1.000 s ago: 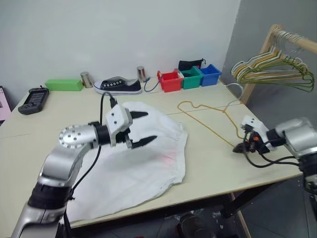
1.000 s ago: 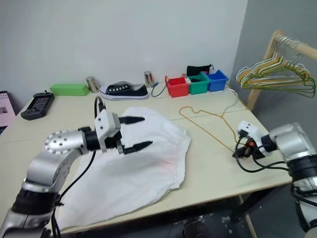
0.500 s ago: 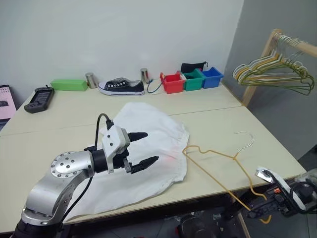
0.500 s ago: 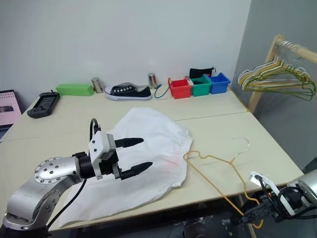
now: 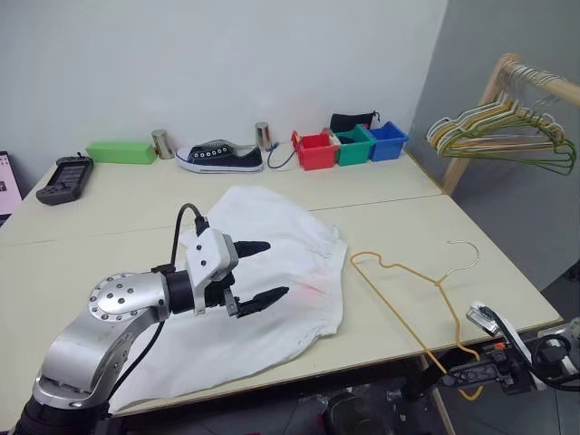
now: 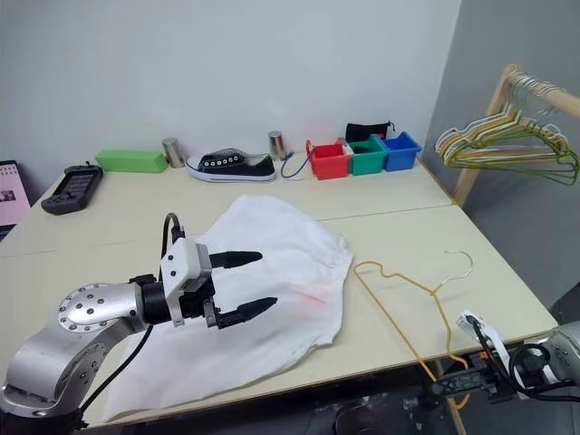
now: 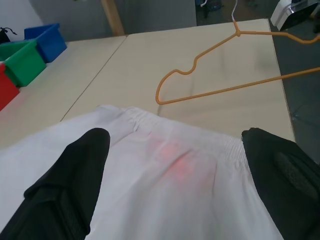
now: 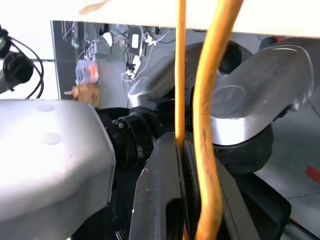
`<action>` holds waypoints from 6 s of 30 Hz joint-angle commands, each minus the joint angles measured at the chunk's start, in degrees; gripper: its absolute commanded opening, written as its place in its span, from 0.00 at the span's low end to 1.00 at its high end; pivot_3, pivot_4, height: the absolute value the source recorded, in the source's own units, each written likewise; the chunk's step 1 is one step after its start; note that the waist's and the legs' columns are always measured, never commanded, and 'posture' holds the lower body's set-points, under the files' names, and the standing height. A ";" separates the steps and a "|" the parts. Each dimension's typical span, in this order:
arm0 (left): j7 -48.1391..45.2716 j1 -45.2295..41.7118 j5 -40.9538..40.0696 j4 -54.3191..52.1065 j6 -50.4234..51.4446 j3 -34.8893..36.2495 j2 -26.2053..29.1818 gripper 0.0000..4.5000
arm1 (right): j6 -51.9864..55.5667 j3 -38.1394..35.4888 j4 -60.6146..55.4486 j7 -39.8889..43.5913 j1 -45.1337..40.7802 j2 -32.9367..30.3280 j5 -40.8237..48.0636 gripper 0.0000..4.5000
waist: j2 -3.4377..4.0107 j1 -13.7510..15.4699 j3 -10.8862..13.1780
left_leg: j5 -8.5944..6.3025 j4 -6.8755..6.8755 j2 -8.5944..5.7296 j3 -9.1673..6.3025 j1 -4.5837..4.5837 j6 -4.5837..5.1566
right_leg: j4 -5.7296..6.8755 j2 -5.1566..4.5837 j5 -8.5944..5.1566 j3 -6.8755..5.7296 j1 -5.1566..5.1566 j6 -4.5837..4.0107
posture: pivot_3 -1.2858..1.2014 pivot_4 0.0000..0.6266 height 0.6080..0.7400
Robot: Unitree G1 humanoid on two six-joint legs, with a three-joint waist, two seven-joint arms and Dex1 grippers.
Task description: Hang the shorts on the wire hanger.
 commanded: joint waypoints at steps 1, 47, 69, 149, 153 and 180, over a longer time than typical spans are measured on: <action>-0.72 -0.87 0.07 0.08 -0.70 0.06 1.19 1.00 | -2.23 0.95 -3.97 -0.47 1.73 -0.91 1.10 0.00 | 0.08 0.52 -0.05 | -0.03 0.00 0.02 -0.01 -0.19 0.04 | 0.02 0.06 0.01 0.02 -0.03 0.02 | 0.43 0.00 1.00; 1.78 -2.33 -3.45 -1.28 2.21 1.79 1.35 1.00 | 1.27 -7.62 -0.52 -6.65 7.45 -0.15 8.59 0.00 | 0.36 5.92 -0.03 | -0.21 0.18 0.03 -0.06 -0.38 0.13 | -0.06 0.16 -0.02 0.06 -0.09 0.01 | 0.43 0.05 1.00; 3.91 -2.77 -3.40 -2.92 2.98 0.82 0.83 1.00 | 10.24 -5.73 -4.53 -16.50 2.76 11.52 14.52 0.00 | 0.31 6.23 0.20 | -0.22 0.18 0.04 -0.08 -0.39 0.12 | -0.10 0.16 -0.02 0.05 -0.28 0.00 | 0.44 0.05 1.00; -18.73 -61.11 41.86 86.39 -60.01 -22.39 -4.14 0.72 | -42.42 24.76 -3.02 -19.14 -48.55 24.69 -49.65 0.00 | 0.81 4.35 0.14 | -0.13 0.78 -0.01 -0.22 -1.45 0.21 | 1.32 0.27 0.17 0.06 -1.42 0.34 | 0.42 0.00 1.00; -20.16 -60.88 41.66 86.16 -59.96 -22.14 -4.12 0.53 | -41.98 24.74 -3.30 -19.13 -48.45 24.73 -49.74 0.00 | 0.81 3.69 0.14 | -0.11 0.79 -0.01 -0.22 -1.44 0.23 | 1.45 0.27 0.17 0.07 -1.47 0.33 | 0.42 0.00 1.00; -21.22 -57.44 42.32 82.96 -59.70 -21.48 -0.96 0.00 | -36.88 19.97 -6.10 -14.49 -48.09 21.06 -46.29 0.58 | 0.81 1.91 0.14 | -0.01 0.86 -0.05 -0.28 -1.38 0.36 | 1.84 0.26 0.17 0.07 -1.54 0.33 | 0.41 0.00 1.00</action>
